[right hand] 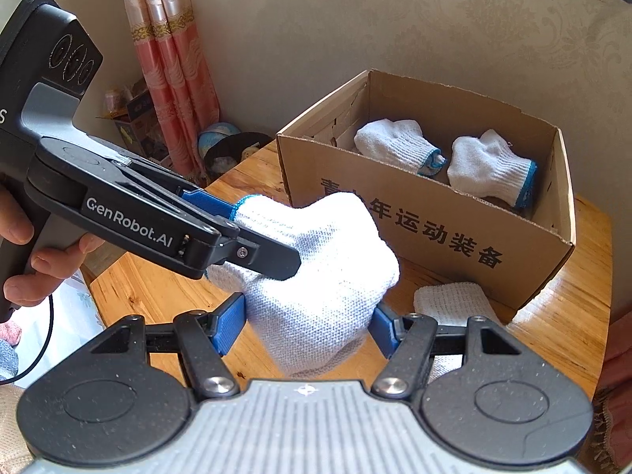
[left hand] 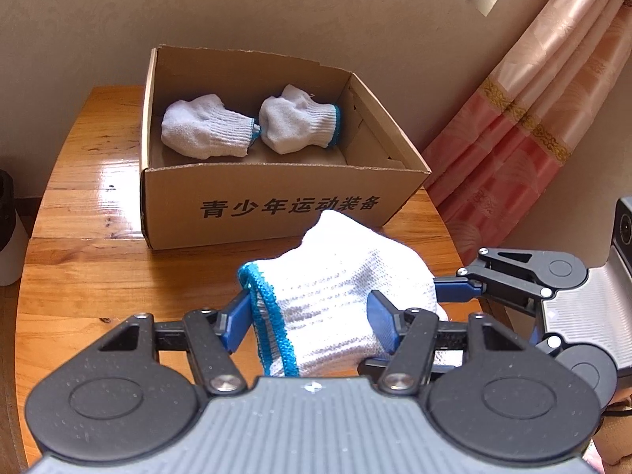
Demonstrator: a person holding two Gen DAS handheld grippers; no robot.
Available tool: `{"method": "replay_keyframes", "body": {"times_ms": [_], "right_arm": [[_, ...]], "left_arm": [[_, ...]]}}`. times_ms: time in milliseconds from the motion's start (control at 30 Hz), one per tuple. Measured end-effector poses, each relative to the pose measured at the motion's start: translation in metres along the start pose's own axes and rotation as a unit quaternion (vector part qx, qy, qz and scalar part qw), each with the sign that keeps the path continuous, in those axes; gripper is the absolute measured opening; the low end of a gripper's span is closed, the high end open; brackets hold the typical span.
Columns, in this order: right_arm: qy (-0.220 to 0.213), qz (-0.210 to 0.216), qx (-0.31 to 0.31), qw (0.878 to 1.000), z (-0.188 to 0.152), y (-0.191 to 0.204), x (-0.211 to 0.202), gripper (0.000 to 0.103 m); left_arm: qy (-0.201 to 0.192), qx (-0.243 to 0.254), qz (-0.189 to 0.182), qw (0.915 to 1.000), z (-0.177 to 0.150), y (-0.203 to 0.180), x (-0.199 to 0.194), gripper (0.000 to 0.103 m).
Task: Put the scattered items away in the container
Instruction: 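Close the left tool on the glove while the right tool holds its cuff, then lift the held glove with both tools and carry it over the box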
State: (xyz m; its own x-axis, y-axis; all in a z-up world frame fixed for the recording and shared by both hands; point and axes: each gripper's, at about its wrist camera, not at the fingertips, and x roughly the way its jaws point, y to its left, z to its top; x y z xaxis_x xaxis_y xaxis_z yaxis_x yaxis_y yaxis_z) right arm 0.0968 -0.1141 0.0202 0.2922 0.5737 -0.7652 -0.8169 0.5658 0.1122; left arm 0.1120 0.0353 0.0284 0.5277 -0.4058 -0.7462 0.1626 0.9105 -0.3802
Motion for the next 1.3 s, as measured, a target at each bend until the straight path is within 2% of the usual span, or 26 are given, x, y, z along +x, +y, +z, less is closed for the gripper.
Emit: {"method": "replay_keyframes", "body": {"times_ms": [800,1300], "right_arm": [[-0.035,-0.014,-0.02,0.999,0.045,-0.009,-0.021,0.071],[-0.053,-0.019,-0.003,0.998,0.082,-0.041,-0.013,0.071]], "left_arm": [[-0.023,0.027,0.008,0.9993,0.052,-0.009,-0.023,0.062],[-0.035,0.046,0.022,0.9981,0.1,-0.01,-0.011,0.062]]}}
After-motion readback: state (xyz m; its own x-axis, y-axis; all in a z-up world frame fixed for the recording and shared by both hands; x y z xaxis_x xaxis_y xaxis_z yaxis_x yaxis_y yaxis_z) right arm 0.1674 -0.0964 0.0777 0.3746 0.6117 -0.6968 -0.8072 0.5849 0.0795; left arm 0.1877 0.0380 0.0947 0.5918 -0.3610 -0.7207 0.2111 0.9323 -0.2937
